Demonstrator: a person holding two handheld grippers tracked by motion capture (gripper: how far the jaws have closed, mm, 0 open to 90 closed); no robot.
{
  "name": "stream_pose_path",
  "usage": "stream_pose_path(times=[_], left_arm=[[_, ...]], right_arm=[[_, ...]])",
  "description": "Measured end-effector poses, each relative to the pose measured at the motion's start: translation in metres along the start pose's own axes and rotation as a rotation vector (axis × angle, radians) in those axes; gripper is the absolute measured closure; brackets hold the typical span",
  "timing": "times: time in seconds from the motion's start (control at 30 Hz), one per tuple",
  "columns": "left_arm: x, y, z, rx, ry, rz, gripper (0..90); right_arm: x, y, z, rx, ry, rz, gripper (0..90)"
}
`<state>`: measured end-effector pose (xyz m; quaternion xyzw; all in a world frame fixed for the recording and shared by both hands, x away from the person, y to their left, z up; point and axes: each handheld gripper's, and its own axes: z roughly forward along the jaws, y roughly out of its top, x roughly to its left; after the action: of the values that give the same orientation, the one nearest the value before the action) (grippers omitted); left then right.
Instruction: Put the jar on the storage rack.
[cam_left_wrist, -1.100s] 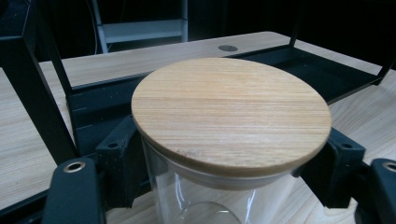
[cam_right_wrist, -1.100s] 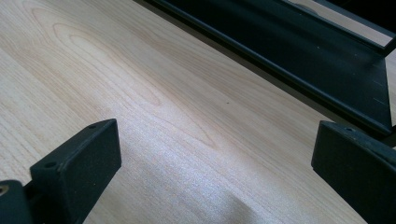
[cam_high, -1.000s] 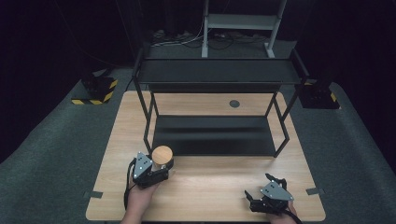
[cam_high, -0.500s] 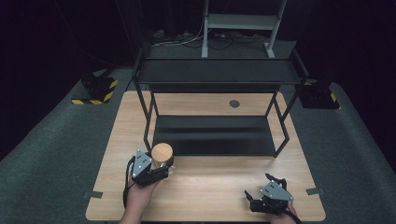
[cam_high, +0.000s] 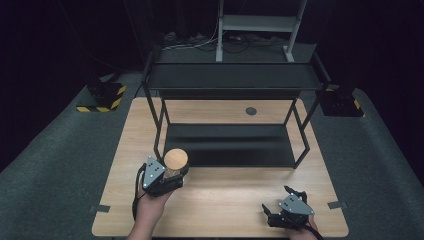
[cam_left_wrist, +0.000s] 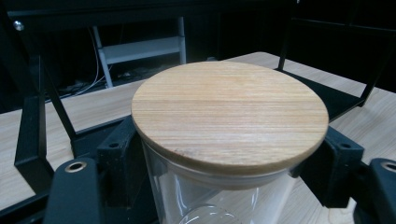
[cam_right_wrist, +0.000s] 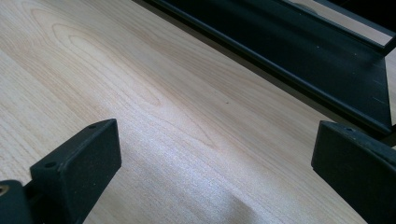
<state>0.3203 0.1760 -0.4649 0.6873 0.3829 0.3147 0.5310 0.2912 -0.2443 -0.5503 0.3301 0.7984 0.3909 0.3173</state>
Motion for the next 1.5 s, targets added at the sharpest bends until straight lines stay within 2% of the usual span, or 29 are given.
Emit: stream_pose_path(times=[0.8,1.5], left_arm=[[-0.01,0.023,0.002,-0.015,-0.018,0.017,26.3],[-0.016,0.033,0.01,-0.022,-0.025,0.023,26.3]], right_arm=[[0.0,0.0,0.0,0.0,0.0,0.002,0.6],[0.0,0.0,0.0,0.003,0.003,-0.002,0.6]])
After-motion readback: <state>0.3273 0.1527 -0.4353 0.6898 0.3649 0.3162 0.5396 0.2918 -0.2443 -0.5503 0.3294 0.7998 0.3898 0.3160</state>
